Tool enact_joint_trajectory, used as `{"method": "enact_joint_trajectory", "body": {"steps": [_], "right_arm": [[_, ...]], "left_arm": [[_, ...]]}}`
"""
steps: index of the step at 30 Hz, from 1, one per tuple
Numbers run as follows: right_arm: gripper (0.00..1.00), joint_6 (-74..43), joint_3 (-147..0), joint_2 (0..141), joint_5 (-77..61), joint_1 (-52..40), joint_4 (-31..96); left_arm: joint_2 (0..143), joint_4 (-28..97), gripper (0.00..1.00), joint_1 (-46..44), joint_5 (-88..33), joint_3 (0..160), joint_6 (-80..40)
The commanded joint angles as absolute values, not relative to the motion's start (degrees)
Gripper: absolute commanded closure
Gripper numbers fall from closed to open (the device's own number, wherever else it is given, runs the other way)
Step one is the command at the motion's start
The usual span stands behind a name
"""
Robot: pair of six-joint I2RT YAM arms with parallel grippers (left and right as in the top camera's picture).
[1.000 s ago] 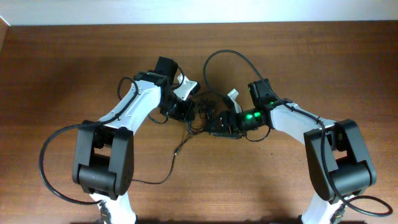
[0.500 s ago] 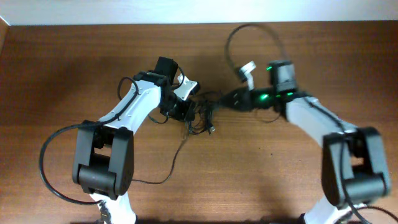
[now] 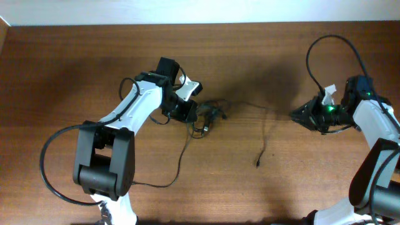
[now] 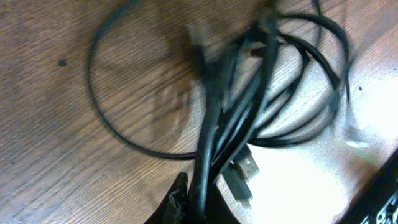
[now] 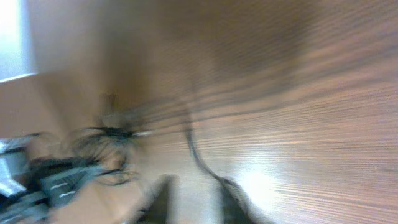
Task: Untangle cables
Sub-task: 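Pull the right gripper rightward, drawing a cable strand out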
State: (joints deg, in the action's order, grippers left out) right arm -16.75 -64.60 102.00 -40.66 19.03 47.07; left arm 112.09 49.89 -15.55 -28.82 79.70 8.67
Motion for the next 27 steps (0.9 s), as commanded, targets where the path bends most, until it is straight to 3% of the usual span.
{"method": "enact_joint_trajectory", "body": {"steps": [1, 4, 27], "right_arm": [[0.1, -14.9, -64.8, 100.9, -28.0, 19.5, 48.9], [0.01, -12.4, -64.8, 100.9, -25.4, 19.5, 51.5], [0.02, -12.4, -64.8, 100.9, -23.3, 19.5, 51.4]], "left_arm": [[112.5, 49.8, 0.95, -15.1, -28.5, 79.4, 8.2], [112.5, 49.8, 0.95, -15.1, -28.5, 79.4, 8.2], [112.5, 49.7, 0.92, -15.1, -28.5, 79.4, 8.2]]}}
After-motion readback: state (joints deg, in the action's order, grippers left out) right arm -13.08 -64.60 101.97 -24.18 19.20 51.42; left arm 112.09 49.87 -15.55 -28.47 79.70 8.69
